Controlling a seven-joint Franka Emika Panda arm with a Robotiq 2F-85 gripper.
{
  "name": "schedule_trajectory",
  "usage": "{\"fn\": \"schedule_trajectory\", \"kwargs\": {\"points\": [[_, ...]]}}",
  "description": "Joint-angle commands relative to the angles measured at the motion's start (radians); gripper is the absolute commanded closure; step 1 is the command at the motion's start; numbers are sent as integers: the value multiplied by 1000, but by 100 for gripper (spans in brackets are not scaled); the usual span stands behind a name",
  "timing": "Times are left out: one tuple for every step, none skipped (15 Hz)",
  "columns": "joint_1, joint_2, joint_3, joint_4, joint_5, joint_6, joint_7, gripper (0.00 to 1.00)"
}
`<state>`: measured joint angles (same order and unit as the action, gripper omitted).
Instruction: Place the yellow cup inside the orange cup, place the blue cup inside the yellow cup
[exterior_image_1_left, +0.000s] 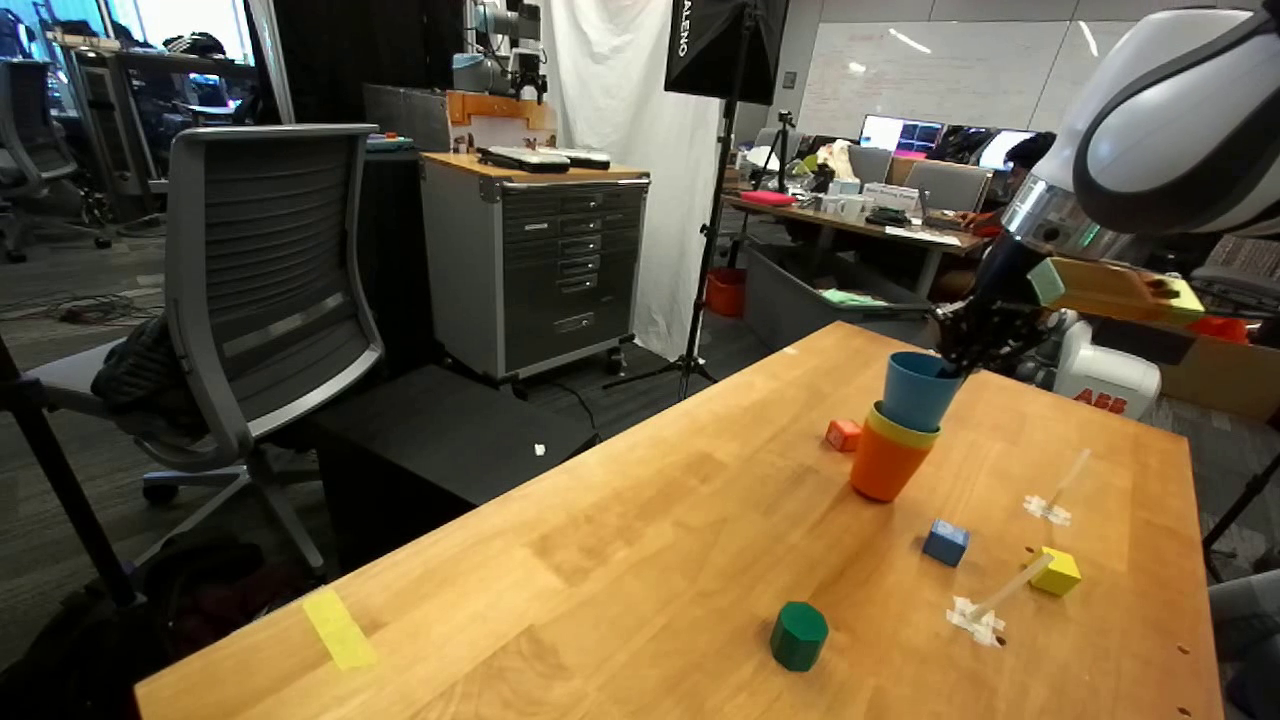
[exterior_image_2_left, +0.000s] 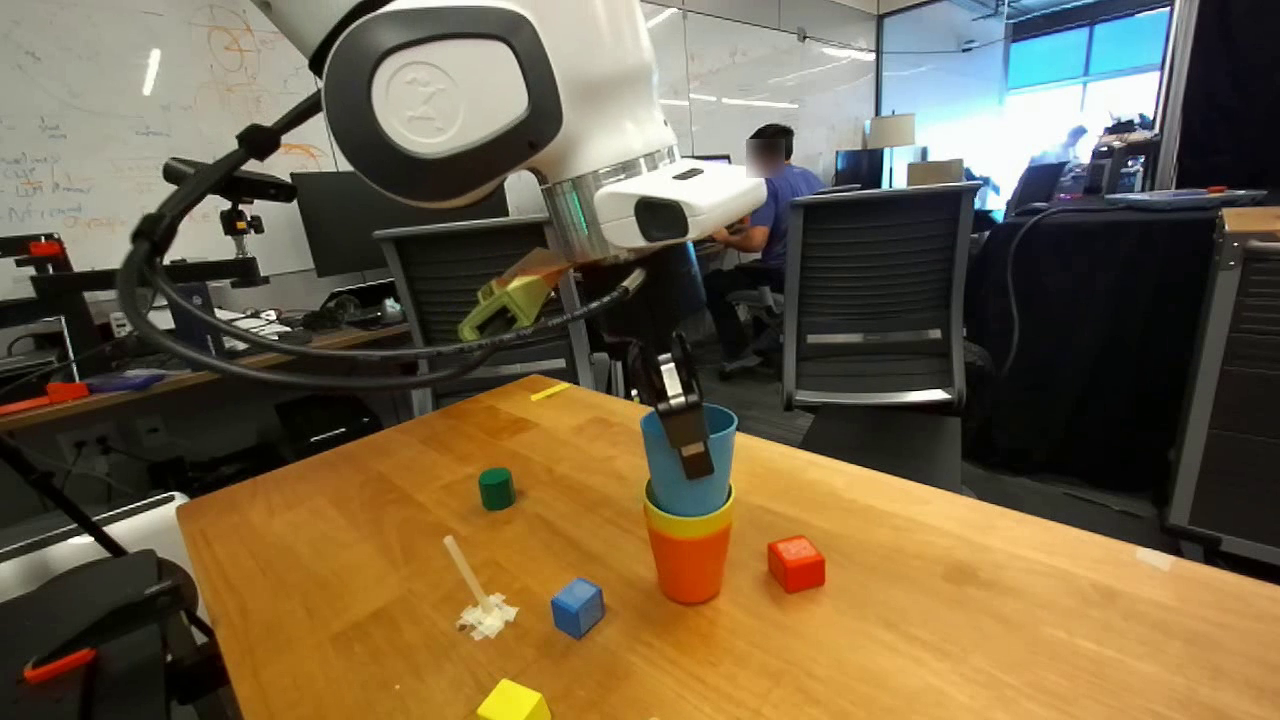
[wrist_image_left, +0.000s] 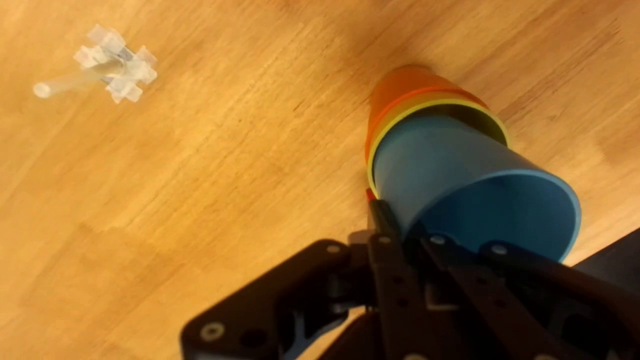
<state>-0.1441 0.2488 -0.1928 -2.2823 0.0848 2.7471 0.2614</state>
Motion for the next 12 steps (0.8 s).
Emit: {"fn": "schedule_trajectory", "kwargs": {"points": [[-7, 65, 6, 20, 27, 76, -13, 99], [-11, 86, 13, 25, 38, 83, -21, 99], [-15, 103, 21, 29, 52, 84, -29, 99], [-19, 114, 30, 31, 65, 84, -36, 99], [-22, 126, 38, 34, 76, 83, -40, 99], [-26, 121, 47, 37, 92, 87, -50, 99], [-26, 119, 52, 33, 100, 86, -56, 99], [-24, 117, 53, 33, 104, 85, -59, 99], [-23, 114, 53, 29, 104, 89, -63, 99], [-23, 108, 53, 26, 105, 89, -69, 96], [-27, 109, 57, 27, 110, 88, -76, 81], [-29, 104, 58, 25, 115, 84, -83, 69]]}}
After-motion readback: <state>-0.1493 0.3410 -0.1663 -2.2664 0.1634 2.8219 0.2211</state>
